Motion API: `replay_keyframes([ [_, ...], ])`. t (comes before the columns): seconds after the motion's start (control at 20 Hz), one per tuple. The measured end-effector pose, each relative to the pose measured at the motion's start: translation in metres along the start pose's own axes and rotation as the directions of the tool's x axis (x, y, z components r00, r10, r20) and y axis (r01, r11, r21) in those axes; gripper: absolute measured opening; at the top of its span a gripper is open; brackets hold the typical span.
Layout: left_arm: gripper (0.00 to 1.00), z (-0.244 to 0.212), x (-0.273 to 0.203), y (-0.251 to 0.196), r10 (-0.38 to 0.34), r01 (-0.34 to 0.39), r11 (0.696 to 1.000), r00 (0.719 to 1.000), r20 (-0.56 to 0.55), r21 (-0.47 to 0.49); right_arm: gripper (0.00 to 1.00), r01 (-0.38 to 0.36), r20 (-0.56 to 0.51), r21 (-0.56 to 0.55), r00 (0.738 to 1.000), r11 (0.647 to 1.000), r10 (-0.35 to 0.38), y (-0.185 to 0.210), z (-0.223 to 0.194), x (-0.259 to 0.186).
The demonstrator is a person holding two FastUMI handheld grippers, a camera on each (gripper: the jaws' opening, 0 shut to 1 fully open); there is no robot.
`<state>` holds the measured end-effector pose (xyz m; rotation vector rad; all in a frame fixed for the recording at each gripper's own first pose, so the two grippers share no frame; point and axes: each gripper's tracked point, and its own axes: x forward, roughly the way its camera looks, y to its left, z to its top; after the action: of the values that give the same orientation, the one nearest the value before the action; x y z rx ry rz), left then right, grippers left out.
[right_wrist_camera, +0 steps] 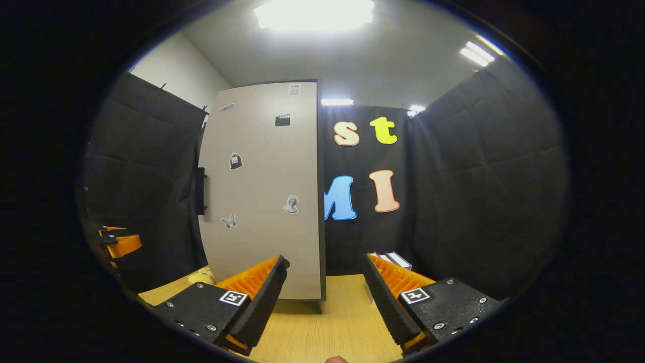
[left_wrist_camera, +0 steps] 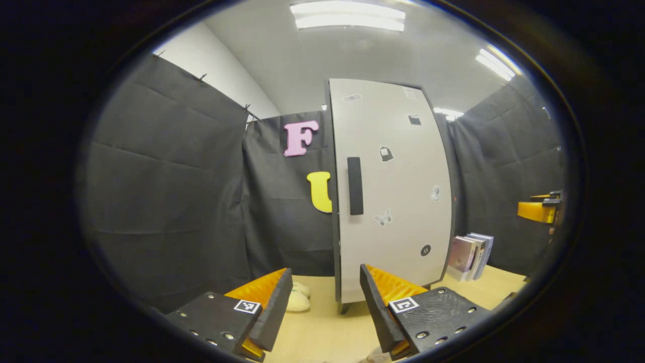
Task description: Open the cabinet door with the right hand, grasp the bottle in the cabinet with the left hand and place it on the coaster, then close the cabinet door with the right hand.
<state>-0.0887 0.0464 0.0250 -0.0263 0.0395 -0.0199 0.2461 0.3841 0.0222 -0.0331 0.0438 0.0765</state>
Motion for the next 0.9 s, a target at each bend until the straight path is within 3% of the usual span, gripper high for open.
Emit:
replay_keyframes([
  [0.15,0.8,-0.001,0.001,0.0,0.0,0.0,1.0,1.0,-0.002,0.007,0.94,0.003,0.001,-0.002,1.0,1.0,-0.003,-0.001,-0.002,0.003],
  [0.2,0.77,-0.001,0.001,0.0,0.0,0.0,1.0,1.0,-0.004,0.009,0.94,0.003,0.001,-0.002,1.0,1.0,-0.003,-0.001,-0.002,0.003],
  [0.25,0.8,-0.001,0.002,0.0,0.001,-0.001,1.0,1.0,-0.006,0.009,0.94,0.003,0.0,-0.001,1.0,1.0,-0.003,-0.001,-0.003,0.004],
  [0.3,0.77,-0.001,0.002,0.0,0.003,-0.003,1.0,1.0,-0.007,0.01,0.95,0.002,0.0,0.001,1.0,1.0,-0.002,-0.001,-0.003,0.005],
  [0.9,0.77,0.001,0.003,0.001,0.019,-0.019,1.0,1.0,-0.006,0.012,0.94,0.006,0.027,-0.012,1.0,1.0,-0.006,-0.001,0.001,0.016],
])
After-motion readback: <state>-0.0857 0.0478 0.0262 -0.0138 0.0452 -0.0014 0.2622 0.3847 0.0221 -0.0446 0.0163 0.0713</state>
